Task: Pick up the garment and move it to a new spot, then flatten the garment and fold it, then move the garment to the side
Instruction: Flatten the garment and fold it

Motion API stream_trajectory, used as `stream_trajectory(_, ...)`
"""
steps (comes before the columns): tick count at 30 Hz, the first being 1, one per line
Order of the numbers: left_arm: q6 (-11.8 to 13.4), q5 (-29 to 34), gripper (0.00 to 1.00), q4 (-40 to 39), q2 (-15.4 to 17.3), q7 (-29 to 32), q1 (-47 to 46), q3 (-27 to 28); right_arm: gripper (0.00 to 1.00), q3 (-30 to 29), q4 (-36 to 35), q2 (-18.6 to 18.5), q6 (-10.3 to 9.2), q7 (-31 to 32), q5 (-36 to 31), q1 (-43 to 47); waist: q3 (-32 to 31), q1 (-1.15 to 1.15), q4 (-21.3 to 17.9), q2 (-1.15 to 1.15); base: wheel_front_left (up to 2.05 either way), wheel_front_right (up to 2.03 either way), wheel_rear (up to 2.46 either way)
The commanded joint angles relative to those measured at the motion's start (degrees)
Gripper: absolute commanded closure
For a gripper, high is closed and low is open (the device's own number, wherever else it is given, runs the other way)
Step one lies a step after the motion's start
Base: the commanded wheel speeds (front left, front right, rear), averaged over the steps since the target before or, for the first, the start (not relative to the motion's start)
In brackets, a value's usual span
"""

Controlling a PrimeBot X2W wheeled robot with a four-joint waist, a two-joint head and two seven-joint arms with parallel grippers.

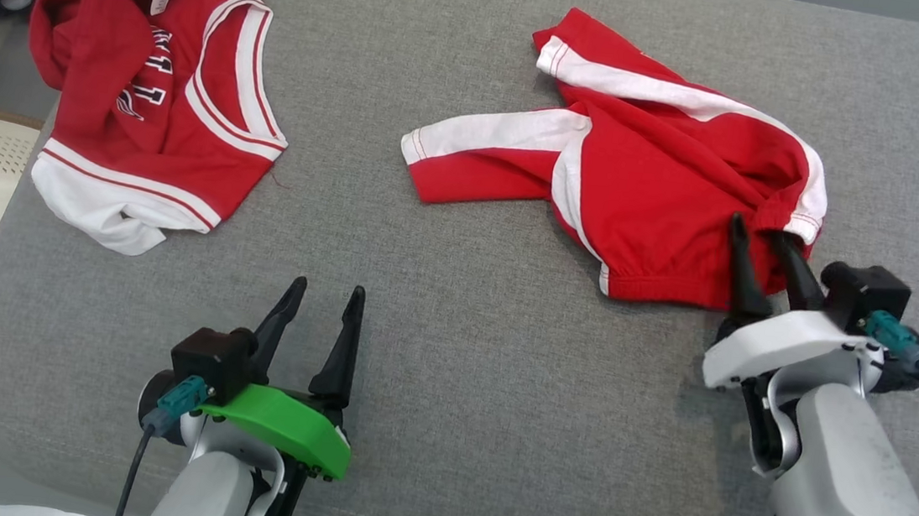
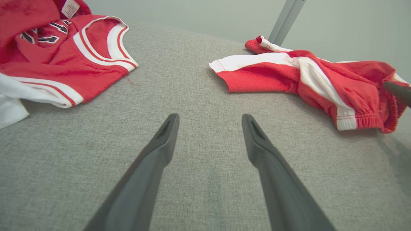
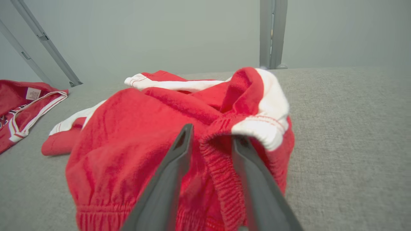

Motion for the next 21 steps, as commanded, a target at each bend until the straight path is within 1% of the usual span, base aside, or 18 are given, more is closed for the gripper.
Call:
stream_trajectory(1,-0.1,-0.1,0.00,0.5,0.0,-0.1,-0.8,-0.5,1.00,-0.9,-0.2,-0.3,-0.06,0.0,0.1,-1.3,0.6,0.00,0.0,0.00,0.00,0.00,0.00)
stream_trajectory(4,-0.1,0.4,0.00,0.2,0.1,-0.1,-1.2,-0.9,1.00,-4.3,-1.3,-0.7,-0.06,0.0,-0.1,-3.2,1.0,0.00,0.2,0.00,0.00,0.00,0.00)
stream_trajectory(5,-0.1,0.4,0.00,0.0,0.1,-0.1,-1.0,-1.2,1.00,-6.7,-1.4,-2.1,-0.06,0.0,-0.3,-4.7,1.3,0.00,0.5,0.00,0.00,0.00,0.00)
stream_trajectory(8,-0.1,0.1,0.00,-0.1,0.1,-0.1,-1.0,-1.5,1.00,-9.1,0.5,-5.5,-0.06,0.0,-1.6,-8.0,1.9,0.00,1.0,0.00,0.00,0.00,0.00)
stream_trajectory(11,-0.1,-0.5,0.00,0.0,0.0,-0.1,-1.5,-2.5,1.00,-13.9,5.8,-9.6,-0.08,0.0,-3.3,-11.9,2.8,0.00,1.7,0.00,0.00,0.00,0.00)
stream_trajectory(12,-0.1,-0.6,0.00,0.1,0.0,-0.1,-1.7,-2.8,0.84,-16.1,8.2,-10.7,-0.08,0.0,-4.3,-13.0,3.0,0.00,1.9,0.00,0.00,0.00,0.00)
stream_trajectory(13,-0.1,-0.7,0.00,0.2,0.1,-0.1,-1.7,-3.2,0.53,-17.0,10.6,-12.0,-0.06,0.0,-6.4,-14.0,3.0,0.00,2.1,0.00,0.00,0.00,0.00)
stream_trajectory(14,-0.1,-0.8,0.00,0.4,0.1,-0.1,-1.7,-3.5,0.00,-18.7,13.7,-12.9,-0.06,0.0,-7.7,-14.8,3.0,0.00,2.3,0.00,0.00,0.00,0.00)
stream_trajectory(15,-0.1,-0.9,0.00,0.6,0.1,-0.1,-1.7,-3.8,0.00,-21.2,16.1,-13.7,-0.07,0.0,-8.4,-15.9,2.9,0.00,2.4,0.00,0.00,0.00,0.00)
stream_trajectory(17,-0.1,-1.0,0.00,0.9,0.1,-0.1,-1.6,-3.9,0.00,-25.4,18.2,-15.5,-0.08,-0.1,-11.1,-17.2,2.5,0.00,2.4,0.00,0.00,0.00,0.00)
stream_trajectory(19,-0.1,-0.9,0.00,1.3,0.1,-0.1,-1.0,-3.6,0.00,-26.9,20.3,-14.8,-0.07,-0.1,-12.7,-16.6,1.8,0.00,2.0,0.00,0.00,0.00,0.00)
stream_trajectory(21,-0.1,-1.0,0.00,1.5,0.0,-0.1,-0.3,-3.1,0.00,-26.9,19.8,-14.1,-0.07,-0.1,-13.1,-15.9,1.2,0.00,1.1,0.00,0.00,0.00,0.00)
